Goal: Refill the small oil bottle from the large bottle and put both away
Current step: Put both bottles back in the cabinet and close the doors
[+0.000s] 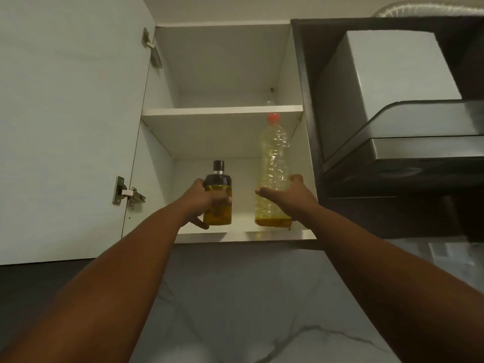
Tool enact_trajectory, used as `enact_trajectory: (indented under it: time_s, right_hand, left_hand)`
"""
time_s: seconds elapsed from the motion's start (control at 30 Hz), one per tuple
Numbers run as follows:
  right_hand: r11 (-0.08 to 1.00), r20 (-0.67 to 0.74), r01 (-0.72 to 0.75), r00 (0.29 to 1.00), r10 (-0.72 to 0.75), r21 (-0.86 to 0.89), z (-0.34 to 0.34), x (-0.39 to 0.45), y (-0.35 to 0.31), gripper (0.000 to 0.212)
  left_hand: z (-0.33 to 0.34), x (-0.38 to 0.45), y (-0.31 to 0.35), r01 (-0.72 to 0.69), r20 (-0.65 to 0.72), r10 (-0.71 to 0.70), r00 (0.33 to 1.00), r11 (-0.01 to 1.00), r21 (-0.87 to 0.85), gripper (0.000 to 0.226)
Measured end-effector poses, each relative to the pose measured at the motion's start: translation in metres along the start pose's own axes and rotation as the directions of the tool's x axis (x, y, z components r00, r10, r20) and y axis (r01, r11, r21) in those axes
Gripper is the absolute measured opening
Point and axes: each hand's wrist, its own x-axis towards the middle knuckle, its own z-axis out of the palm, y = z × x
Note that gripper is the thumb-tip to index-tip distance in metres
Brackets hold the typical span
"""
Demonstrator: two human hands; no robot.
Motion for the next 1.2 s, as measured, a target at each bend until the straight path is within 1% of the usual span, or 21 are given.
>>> enact_trajectory:
  time_s: [0.2, 0.33, 0.5, 0.6, 0.83, 0.93, 1.0, 1.07, 1.13, 1.2]
  right_hand:
    - [0.997, -0.046, -0.031, 0.999, 0.027, -0.077, 0.018, 0.017, 0.021, 0.103]
    - [0.997, -0.048, -0.037, 0.998, 0.033, -0.074, 0.031, 0.028, 0.026, 0.105]
    - [0.998, -0.043, -0.036, 0.998, 0.034, -0.050, 0.040, 0.033, 0.033, 0.108]
    - [0.997, -0.040, -0.050, 0.998, 0.048, -0.064, 0.041, 0.035, 0.038, 0.107]
    - [0.962, 0.038, -0.128, 0.989, 0.142, -0.242, 0.047, 0.041, 0.048, 0.107]
    - [0.949, 0.042, -0.142, 0.986, 0.160, -0.283, 0.050, 0.043, 0.051, 0.106]
    - [0.935, 0.036, -0.151, 0.985, 0.171, -0.320, 0.053, 0.045, 0.053, 0.103]
    - [0.917, 0.040, -0.149, 0.984, 0.176, -0.369, 0.056, 0.046, 0.055, 0.095]
    - [0.902, 0.043, -0.135, 0.985, 0.167, -0.410, 0.058, 0.048, 0.057, 0.084]
    - [0.890, 0.031, -0.125, 0.988, 0.154, -0.438, 0.059, 0.049, 0.057, 0.076]
  left_hand:
    - [0.008, 0.027, -0.017, -0.011, 0.043, 0.010, 0.999, 1.000, 0.008, 0.066]
    - [0.015, 0.043, -0.031, -0.004, 0.091, 0.004, 0.996, 1.000, -0.006, 0.067]
    - [0.021, 0.058, -0.044, -0.004, 0.100, 0.008, 0.995, 0.999, -0.047, 0.066]
    - [0.023, 0.064, -0.052, -0.012, 0.092, 0.015, 0.996, 0.999, -0.034, 0.066]
    - [0.026, 0.074, -0.062, 0.023, 0.106, -0.020, 0.994, 0.999, -0.028, 0.066]
    - [0.029, 0.079, -0.064, 0.046, 0.114, -0.042, 0.993, 0.998, -0.031, 0.058]
    - [0.032, 0.080, -0.064, 0.025, 0.129, -0.022, 0.991, 1.000, -0.017, 0.040]
    - [0.034, 0.083, -0.066, -0.018, 0.149, 0.013, 0.989, 0.999, 0.033, 0.026]
    - [0.035, 0.084, -0.067, -0.040, 0.155, 0.021, 0.988, 0.993, 0.115, 0.024]
    - [0.036, 0.085, -0.068, -0.038, 0.158, 0.006, 0.987, 0.979, 0.202, 0.029]
